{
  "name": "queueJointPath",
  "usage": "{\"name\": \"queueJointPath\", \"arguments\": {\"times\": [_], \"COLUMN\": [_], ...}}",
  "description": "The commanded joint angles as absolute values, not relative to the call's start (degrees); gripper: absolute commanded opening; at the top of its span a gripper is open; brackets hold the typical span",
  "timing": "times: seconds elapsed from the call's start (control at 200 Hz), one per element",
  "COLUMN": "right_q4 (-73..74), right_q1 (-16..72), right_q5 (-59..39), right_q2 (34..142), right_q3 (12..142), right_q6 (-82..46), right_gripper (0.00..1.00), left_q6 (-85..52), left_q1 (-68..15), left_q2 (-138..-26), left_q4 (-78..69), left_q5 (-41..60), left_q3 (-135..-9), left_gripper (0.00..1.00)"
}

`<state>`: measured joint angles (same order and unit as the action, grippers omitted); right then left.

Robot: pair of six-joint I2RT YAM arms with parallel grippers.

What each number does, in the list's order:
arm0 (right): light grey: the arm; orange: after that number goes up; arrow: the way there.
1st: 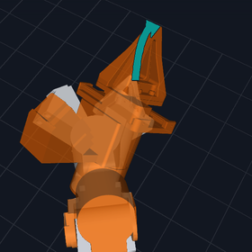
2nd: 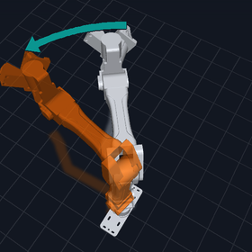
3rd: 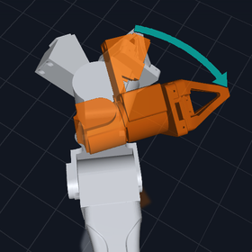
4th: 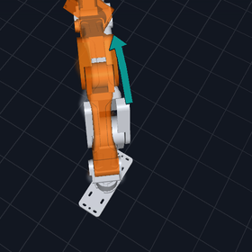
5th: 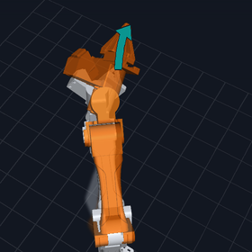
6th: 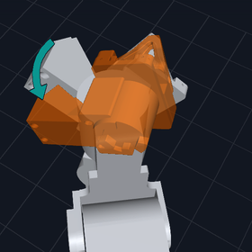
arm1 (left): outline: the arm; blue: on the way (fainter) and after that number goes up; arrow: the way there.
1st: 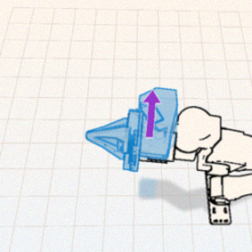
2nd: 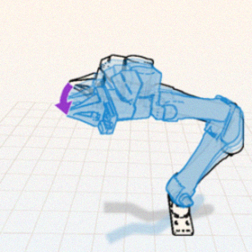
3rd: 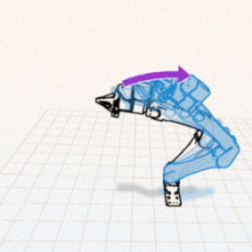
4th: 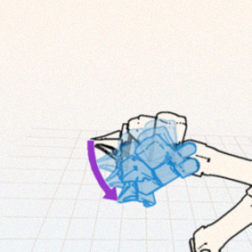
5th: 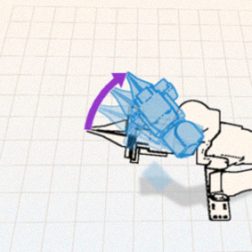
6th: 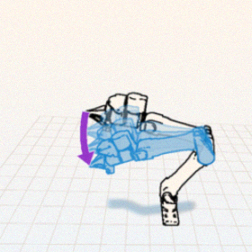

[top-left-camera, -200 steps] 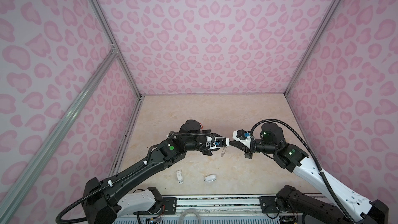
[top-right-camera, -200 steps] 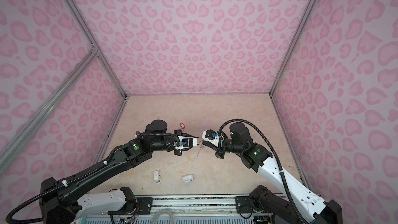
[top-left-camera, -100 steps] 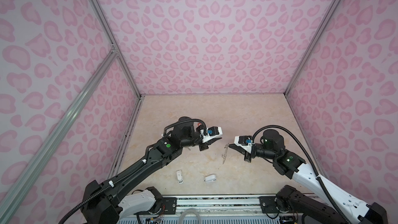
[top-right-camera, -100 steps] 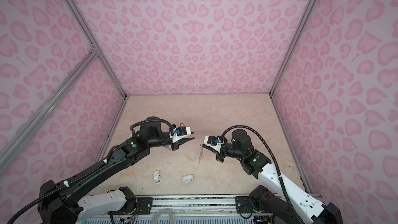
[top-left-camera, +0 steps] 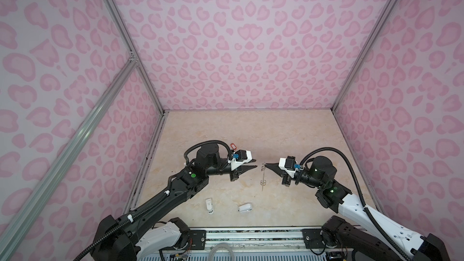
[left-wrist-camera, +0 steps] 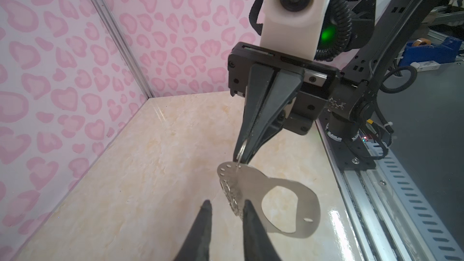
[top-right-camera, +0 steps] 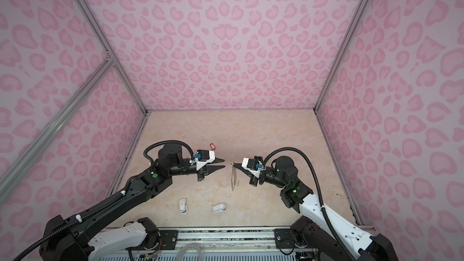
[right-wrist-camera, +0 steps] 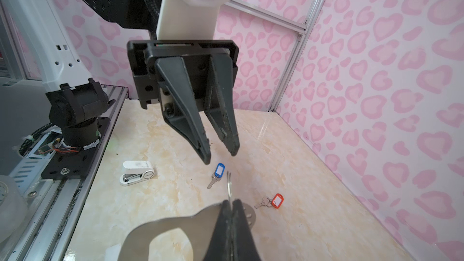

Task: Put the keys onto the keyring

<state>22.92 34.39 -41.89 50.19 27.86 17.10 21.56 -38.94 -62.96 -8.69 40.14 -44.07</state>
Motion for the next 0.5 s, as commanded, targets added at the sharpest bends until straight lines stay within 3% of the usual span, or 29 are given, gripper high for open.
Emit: {"name": "queueJointPath", "arguments": {"times": [0.0, 0.495], "right_q4": [27.3, 27.7], "right_q1": [34.4, 34.5], "right_q5": [-43.5, -46.7], "right_q2": [50.4, 53.1], "right_q3": [27.9, 29.1], "right_q6": [15.6, 15.1], "right_gripper": [0.0, 0.0], "left_q6": [21.2, 22.5], "left_q1": [-39.6, -41.3], "left_q2": [-63.5, -65.0], "left_q4": [-12.5, -12.8], "left_q5": [41.6, 40.7], "left_q3": [-44.1, -46.1], "left_gripper": [0.24, 0.21]}}
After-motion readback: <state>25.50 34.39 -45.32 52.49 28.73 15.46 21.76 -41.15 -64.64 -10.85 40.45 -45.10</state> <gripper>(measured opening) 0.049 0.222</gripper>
